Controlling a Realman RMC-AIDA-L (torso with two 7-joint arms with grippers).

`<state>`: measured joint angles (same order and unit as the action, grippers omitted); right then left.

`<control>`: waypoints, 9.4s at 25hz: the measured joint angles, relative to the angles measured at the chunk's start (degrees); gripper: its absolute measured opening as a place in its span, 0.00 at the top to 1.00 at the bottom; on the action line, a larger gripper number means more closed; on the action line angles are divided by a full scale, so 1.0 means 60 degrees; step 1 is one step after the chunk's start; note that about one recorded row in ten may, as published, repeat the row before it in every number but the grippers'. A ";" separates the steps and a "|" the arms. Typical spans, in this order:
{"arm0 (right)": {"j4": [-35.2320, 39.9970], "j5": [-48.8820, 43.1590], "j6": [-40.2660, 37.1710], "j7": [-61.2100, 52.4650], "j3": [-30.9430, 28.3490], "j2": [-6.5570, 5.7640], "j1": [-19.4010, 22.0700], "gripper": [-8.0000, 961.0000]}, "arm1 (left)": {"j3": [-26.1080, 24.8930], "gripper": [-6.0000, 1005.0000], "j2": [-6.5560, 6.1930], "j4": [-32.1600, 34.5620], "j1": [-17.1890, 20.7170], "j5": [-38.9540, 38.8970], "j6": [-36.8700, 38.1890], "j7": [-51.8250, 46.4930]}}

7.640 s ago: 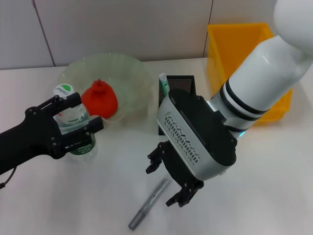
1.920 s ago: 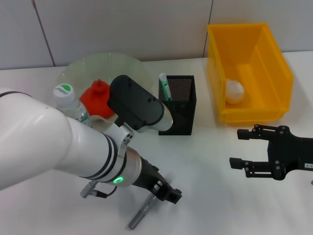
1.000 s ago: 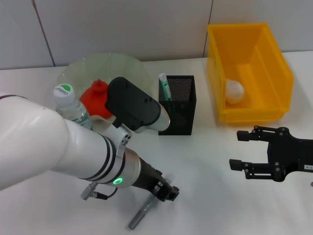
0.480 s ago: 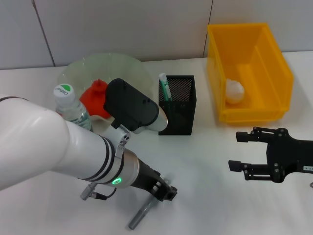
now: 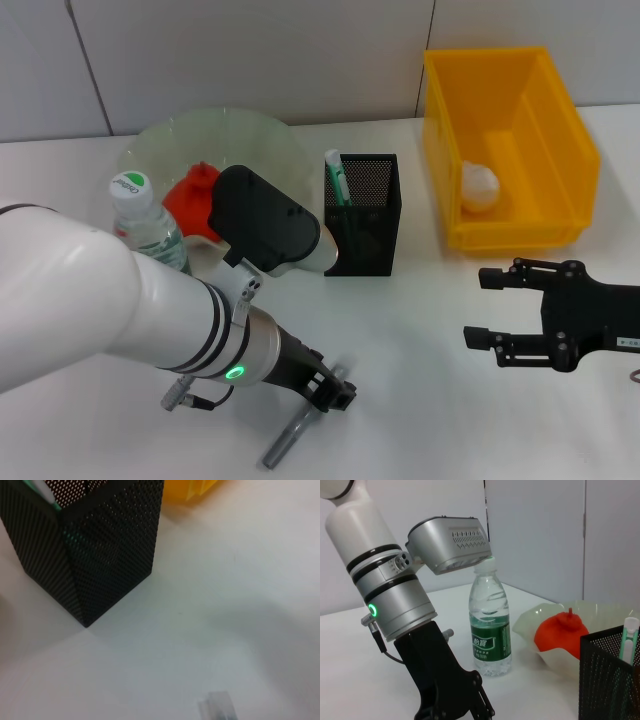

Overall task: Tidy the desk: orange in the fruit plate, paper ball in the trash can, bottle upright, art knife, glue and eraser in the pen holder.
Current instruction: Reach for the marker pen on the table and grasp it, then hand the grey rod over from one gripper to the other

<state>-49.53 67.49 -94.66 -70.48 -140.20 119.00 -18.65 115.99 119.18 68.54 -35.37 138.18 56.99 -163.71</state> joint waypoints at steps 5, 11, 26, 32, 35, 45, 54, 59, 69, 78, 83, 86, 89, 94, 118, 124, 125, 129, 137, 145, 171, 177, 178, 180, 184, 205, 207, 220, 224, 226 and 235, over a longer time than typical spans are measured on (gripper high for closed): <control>0.0037 -0.0009 0.0000 0.0000 -0.0012 -0.0009 -0.0033 0.19 | -0.0007 0.49 0.0000 -0.0026 -0.0006 -0.0001 -0.0021 0.0027; 0.0037 -0.0014 0.0007 0.0000 -0.0013 -0.0014 -0.0048 0.19 | -0.0035 0.59 0.0000 -0.0046 -0.0020 0.0010 -0.0022 0.0028; 0.0053 -0.0014 0.0030 0.0000 -0.0013 -0.0014 -0.0157 0.19 | -0.0069 0.65 0.0000 -0.0081 -0.0039 -0.0026 -0.0020 0.0171; 0.0052 -0.0014 0.0029 0.0000 -0.0013 -0.0014 -0.0158 0.19 | -0.0069 0.74 0.0000 -0.0095 -0.0039 -0.0034 -0.0020 0.0172; 0.0051 -0.0014 0.0029 -0.0001 -0.0013 -0.0013 -0.0158 0.19 | -0.0065 0.74 0.0000 -0.0164 -0.0039 -0.0046 -0.0020 0.0172; 0.0051 -0.0003 0.0029 -0.0001 -0.0011 -0.0013 -0.0158 0.19 | -0.0067 0.82 0.0000 -0.0189 -0.0050 -0.0048 -0.0019 0.0172; 0.0040 0.0025 0.0030 -0.0001 -0.0011 -0.0013 -0.0158 0.19 | -0.0054 0.82 0.0000 -0.0125 -0.0053 -0.0046 -0.0020 0.0172; -0.0038 0.0034 0.0029 -0.0001 -0.0220 -0.0014 -0.0119 0.19 | -0.0088 0.82 -0.0001 0.0040 -0.0013 -0.0046 -0.0097 0.0170; -0.0055 -0.0023 0.0029 0.0048 -0.1231 -0.0062 0.0096 0.19 | -0.0317 0.83 -0.0001 0.0979 0.0217 -0.0055 -0.0334 0.0160; -0.0026 -0.0050 0.0029 0.0123 -0.1646 -0.0082 0.0257 0.19 | -0.0607 0.84 -0.0038 0.2320 0.0719 -0.0179 -0.0825 0.0205; -0.0011 -0.0050 0.0030 0.0126 -0.1652 -0.0079 0.0306 0.19 | -0.1222 0.84 -0.0059 0.3274 0.1610 -0.1336 -0.1921 0.1288; 0.0012 -0.0040 0.0029 0.0127 -0.1653 -0.0075 0.0310 0.19 | -0.1287 0.84 -0.0060 0.3386 0.1980 -0.1830 -0.2826 0.1901; 0.0027 -0.0034 0.0030 0.0130 -0.1654 -0.0062 0.0311 0.19 | -0.1271 0.84 -0.0059 0.3135 0.2114 -0.2188 -0.3607 0.2219; 0.0079 -0.0010 0.0132 0.0131 -0.1654 -0.0045 0.0311 0.19 | -0.0932 0.84 -0.0053 0.2481 0.2169 -0.2715 -0.5082 0.2462; 0.0309 0.0003 0.0246 0.0160 -0.1653 -0.0014 0.0310 0.19 | 0.2556 0.84 0.0001 -0.1144 0.0577 -0.3563 -1.2748 0.0374; 0.0422 -0.0024 0.0260 0.0161 -0.1653 -0.0013 0.0240 0.19 | 0.3091 0.84 0.0000 -0.1992 0.0114 -0.3555 -1.3900 -0.0178; 0.0432 -0.0027 0.0266 0.0161 -0.1653 -0.0013 0.0229 0.19 | 0.3132 0.84 0.0000 -0.2096 0.0069 -0.3572 -1.3995 -0.0200; 0.0471 -0.0030 0.0282 0.0161 -0.1649 -0.0013 0.0141 0.19 | 0.3282 0.84 0.0000 -0.2380 -0.0007 -0.3625 -1.4313 -0.0203; 0.0810 -0.0038 0.0432 0.0161 -0.1568 -0.0010 -0.0364 0.19 | 0.3395 0.84 0.0000 -0.2810 -0.0107 -0.3651 -1.4499 -0.0221; 0.0932 -0.0052 0.0846 0.0161 -0.1537 -0.0004 -0.0565 0.19 | 0.3569 0.84 -0.0001 -0.2967 -0.0099 -0.3721 -1.4710 -0.0224; 0.1197 -0.0057 0.1145 0.0214 -0.1536 0.0001 -0.0832 0.19 | 0.4472 0.84 0.0000 -0.2740 -0.0005 -0.3921 -1.5841 -0.0225; 0.1213 0.0028 0.1143 0.0219 -0.1600 0.0001 -0.0821 0.19 | 0.4512 0.84 0.0000 -0.2643 0.0168 -0.3818 -1.6139 -0.0224; 0.1193 0.0080 0.1142 0.0219 -0.1633 0.0001 -0.0789 0.19 | 0.4513 0.85 -0.0001 -0.2614 0.0228 -0.3803 -1.6200 -0.0224; 0.1170 0.0203 0.1142 0.0219 -0.1647 0.0001 -0.0736 0.19 | 0.4515 0.85 -0.0003 -0.2530 0.0439 -0.3734 -1.6412 -0.0224; 0.1109 0.0423 0.1133 0.0219 -0.1653 0.0000 -0.0647 0.19 | 0.4499 0.85 -0.0020 -0.2358 0.0869 -0.3423 -1.6641 -0.0216; 0.1255 0.1033 0.0282 0.0392 -0.1559 0.0002 -0.0640 0.19 | 0.5401 0.85 -0.0077 -0.1832 0.1903 -0.1580 -1.7909 -0.0209; 0.1238 0.1024 0.0233 0.0393 -0.1557 -0.0003 -0.0623 0.19 | 0.5422 0.85 -0.0098 -0.1761 0.2126 -0.1202 -1.7910 -0.0209; 0.1236 0.0987 0.0211 0.0395 -0.1556 -0.0022 -0.0573 0.19 | 0.5255 0.85 -0.0088 -0.2053 0.1883 -0.0706 -1.7527 -0.0217; 0.1264 0.0976 0.0235 0.0395 -0.1551 -0.0018 -0.0573 0.19 | 0.5233 0.85 -0.0002 -0.2341 0.1208 -0.1033 -1.7038 -0.0219; 0.1266 0.0969 0.0236 0.0395 -0.1551 -0.0016 -0.0563 0.19 | 0.5201 0.85 0.0007 -0.2425 0.0966 -0.1370 -1.6819 -0.0221; 0.1268 0.0927 0.0278 0.0561 -0.1553 -0.0013 -0.0431 0.19 | 0.4131 0.85 -0.0049 -0.2428 0.0521 -0.1909 -1.5788 -0.0224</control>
<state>-41.92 73.06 -92.99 -67.12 -149.51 118.92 -21.23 140.77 118.89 53.97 -32.24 126.72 -37.74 -165.06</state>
